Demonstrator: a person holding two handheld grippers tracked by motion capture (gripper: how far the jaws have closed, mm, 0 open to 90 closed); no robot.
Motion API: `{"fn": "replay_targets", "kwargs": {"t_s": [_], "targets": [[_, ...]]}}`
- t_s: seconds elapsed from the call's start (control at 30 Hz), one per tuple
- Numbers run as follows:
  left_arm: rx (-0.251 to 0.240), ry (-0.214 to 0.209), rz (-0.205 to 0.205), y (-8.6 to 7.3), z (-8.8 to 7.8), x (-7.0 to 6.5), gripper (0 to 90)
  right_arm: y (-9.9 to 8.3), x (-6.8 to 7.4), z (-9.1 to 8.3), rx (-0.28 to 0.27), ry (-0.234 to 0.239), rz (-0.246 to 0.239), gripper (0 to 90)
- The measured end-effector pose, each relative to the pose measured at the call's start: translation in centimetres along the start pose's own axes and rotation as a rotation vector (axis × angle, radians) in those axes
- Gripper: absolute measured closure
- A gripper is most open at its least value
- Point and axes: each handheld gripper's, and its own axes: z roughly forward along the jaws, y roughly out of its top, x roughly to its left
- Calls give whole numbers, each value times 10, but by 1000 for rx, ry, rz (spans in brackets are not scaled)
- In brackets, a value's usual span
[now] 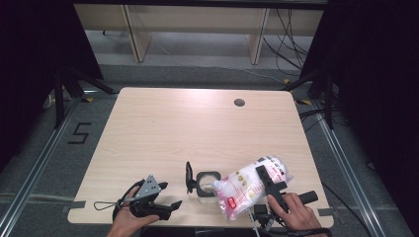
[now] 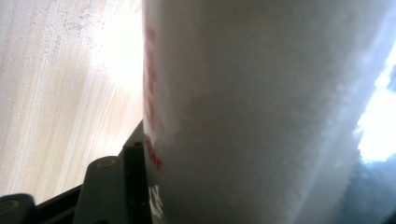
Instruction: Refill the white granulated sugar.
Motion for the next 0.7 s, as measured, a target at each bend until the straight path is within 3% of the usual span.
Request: {"fn": "replay_targets", "kwargs": {"t_s": [0.03,0.07,0.1,0.13,0.17,0.2,0.23,0.33,0.37,0.43,0.47,0.5,0.53,0.57,0.7], "targets": [[6,3,2,0,0,0,194,0,-1,0,-1,-7,-9,403],[10,3,-23,-1,0,-1,194,0,-1,0,-9,-23,-11,403],[11,3,-17,0,0,-1,194,0,-2,-1,-1,-10,-15,403],[10,2,-22,0,0,-1,194,0,-8,-3,31,6,-97,404],[15,9,3,0,-1,0,194,0,-9,-3,31,5,-99,404],[10,4,0,0,0,0,194,0,-7,-3,21,-2,-76,404],[8,2,-2,0,0,0,194,0,-4,-1,12,6,-24,404],[22,8,9,0,-1,1,194,0,-4,-2,21,5,-41,404],[21,11,-5,0,-1,0,194,0,-5,-1,4,-10,-44,404],[10,2,-22,0,0,-1,194,0,-4,-2,20,6,-38,405],[16,3,-17,0,0,-1,194,0,-9,-3,32,1,-111,405],[10,2,-18,0,0,-1,194,0,-9,-3,31,1,-116,405],[15,7,-11,0,0,-1,194,0,-9,-3,21,-4,-102,405],[23,10,12,0,-1,1,194,0,-6,-2,10,-7,-55,405],[10,7,-5,0,0,0,194,0,-6,-3,22,0,-52,406]]}}
